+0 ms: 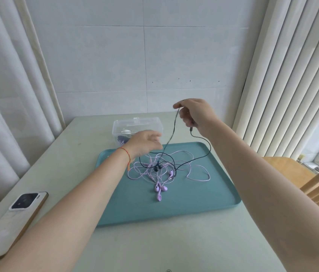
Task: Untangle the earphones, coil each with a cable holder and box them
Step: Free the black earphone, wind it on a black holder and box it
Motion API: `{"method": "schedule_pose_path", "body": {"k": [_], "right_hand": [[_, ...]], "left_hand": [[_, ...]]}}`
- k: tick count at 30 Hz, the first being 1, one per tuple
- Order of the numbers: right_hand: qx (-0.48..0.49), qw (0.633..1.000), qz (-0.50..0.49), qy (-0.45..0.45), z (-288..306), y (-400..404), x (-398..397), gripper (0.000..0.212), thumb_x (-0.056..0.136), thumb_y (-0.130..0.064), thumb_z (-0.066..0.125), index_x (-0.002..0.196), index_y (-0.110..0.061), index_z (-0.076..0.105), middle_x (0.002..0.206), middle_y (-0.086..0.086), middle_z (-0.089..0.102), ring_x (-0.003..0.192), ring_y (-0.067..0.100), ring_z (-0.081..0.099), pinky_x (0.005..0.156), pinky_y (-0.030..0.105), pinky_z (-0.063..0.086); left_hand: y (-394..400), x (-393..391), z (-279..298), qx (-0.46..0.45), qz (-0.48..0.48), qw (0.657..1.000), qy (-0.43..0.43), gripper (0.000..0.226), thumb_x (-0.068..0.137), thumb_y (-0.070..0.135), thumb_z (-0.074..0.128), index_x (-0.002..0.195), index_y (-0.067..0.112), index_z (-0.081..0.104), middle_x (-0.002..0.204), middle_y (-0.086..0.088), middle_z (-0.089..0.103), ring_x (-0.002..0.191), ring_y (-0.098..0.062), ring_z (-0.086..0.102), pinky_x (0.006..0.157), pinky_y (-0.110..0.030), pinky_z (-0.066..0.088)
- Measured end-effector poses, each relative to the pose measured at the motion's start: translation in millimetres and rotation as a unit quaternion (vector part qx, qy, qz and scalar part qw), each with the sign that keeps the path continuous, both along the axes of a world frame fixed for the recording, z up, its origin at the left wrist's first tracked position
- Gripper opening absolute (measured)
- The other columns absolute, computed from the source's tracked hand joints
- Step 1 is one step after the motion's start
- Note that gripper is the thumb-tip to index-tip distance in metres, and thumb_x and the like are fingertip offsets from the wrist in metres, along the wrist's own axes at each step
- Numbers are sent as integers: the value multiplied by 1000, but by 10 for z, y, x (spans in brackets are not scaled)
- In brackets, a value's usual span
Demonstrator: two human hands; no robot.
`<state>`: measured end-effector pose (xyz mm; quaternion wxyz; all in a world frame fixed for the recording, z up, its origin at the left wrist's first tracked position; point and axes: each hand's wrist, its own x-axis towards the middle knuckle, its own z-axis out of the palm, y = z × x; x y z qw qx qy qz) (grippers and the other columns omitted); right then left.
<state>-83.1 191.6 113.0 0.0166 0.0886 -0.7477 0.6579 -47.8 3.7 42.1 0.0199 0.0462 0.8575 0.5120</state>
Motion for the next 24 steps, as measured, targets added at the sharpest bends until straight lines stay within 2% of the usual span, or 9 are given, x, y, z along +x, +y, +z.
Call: {"method": "schedule_pose_path", "body": {"k": [3, 5, 7, 9, 12, 18, 21, 23, 24], "right_hand": [[93, 990, 106, 14, 48, -38, 80, 25, 91, -11, 47, 92, -3, 71, 55, 5, 46, 42, 15, 30, 44, 21, 22], [131, 983, 127, 36, 64, -79, 121, 24, 91, -10, 50, 93, -2, 72, 54, 4, 45, 41, 14, 28, 44, 21, 20], [124, 984, 121, 50, 63, -93, 127, 23, 90, -8, 51, 91, -4, 73, 53, 3, 43, 41, 14, 28, 43, 20, 20], [88, 990, 94, 53, 47, -74, 102, 21, 90, -10, 52, 89, -8, 73, 54, 3, 42, 41, 13, 27, 42, 20, 19], [39, 998, 12, 49, -6, -34, 38, 21, 90, -12, 50, 84, -13, 71, 52, 1, 42, 39, 12, 29, 41, 19, 20], [-15, 993, -115, 7, -100, 39, -86, 24, 88, -7, 42, 81, -14, 64, 57, 2, 41, 44, 15, 29, 42, 19, 20], [24, 996, -79, -21, -95, 85, -68, 12, 84, -6, 47, 80, -13, 55, 60, 1, 39, 42, 13, 27, 40, 17, 20], [45, 998, -32, -38, -60, 65, -28, 14, 82, -8, 47, 71, -16, 44, 60, 2, 38, 40, 13, 26, 41, 18, 18], [54, 997, -7, -45, -35, 42, -2, 15, 82, -9, 46, 70, -17, 42, 59, 2, 39, 41, 14, 25, 43, 20, 18]], "left_hand": [[125, 34, 150, 128, -7, 991, 46, 48, 83, 14, 65, 129, 25, 55, 129, 1, 59, 117, -14, 55, 96, -32, 43], [212, 44, 262, 199, -40, 978, 45, 34, 82, 21, 60, 117, 20, 62, 114, 0, 67, 110, -17, 61, 93, -35, 43], [283, 79, 321, 286, -75, 955, 11, 19, 92, 18, 52, 104, 9, 63, 81, -7, 67, 78, -22, 66, 83, -34, 50], [289, 100, 315, 329, -78, 940, -36, 22, 99, 22, 45, 93, 9, 62, 55, 0, 46, 47, -14, 46, 66, -30, 51], [234, 78, 246, 334, -72, 938, -64, 30, 102, 28, 41, 80, 15, 57, 50, 6, 25, 40, -8, 23, 45, -21, 32], [88, 61, 129, 275, -54, 955, -100, 26, 100, 22, 42, 79, 15, 54, 51, 6, 27, 36, -7, 20, 38, -17, 21], [27, 50, 83, 248, 0, 963, -107, 23, 96, 22, 44, 79, 13, 57, 49, 4, 36, 37, -10, 27, 40, -19, 26], [9, 47, 84, 206, 33, 972, -112, 27, 95, 28, 44, 87, 10, 63, 57, 0, 53, 44, -15, 46, 48, -22, 41], [17, 35, 87, 173, 44, 978, -109, 31, 95, 34, 45, 94, 10, 65, 69, -4, 62, 55, -20, 57, 58, -27, 49]]}}
